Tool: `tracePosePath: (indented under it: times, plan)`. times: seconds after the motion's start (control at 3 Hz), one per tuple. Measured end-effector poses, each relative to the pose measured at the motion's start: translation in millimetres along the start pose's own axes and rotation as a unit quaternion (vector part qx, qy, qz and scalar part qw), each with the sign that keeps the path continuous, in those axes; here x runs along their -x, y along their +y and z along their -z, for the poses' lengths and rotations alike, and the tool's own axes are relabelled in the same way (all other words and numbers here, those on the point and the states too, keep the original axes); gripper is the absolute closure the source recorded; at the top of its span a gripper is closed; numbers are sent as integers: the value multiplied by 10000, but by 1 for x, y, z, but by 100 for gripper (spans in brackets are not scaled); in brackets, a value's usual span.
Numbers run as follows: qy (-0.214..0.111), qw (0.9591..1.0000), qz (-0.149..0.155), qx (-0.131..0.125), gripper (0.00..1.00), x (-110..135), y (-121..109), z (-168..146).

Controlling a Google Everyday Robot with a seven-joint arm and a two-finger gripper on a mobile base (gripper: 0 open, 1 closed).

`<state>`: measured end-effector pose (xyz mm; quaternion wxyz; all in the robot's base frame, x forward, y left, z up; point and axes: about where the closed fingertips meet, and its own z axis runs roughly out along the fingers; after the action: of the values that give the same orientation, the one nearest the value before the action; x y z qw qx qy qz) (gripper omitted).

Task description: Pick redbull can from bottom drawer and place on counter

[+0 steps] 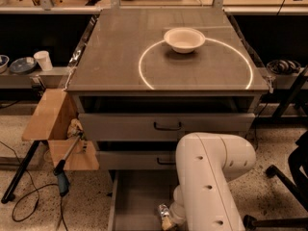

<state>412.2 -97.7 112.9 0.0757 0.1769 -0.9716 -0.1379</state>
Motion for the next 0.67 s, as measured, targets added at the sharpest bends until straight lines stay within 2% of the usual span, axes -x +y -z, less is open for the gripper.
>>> tracePosePath:
  times: [0.67]
  plan:
    - [-129,9998,120,-30,100,1,4,13]
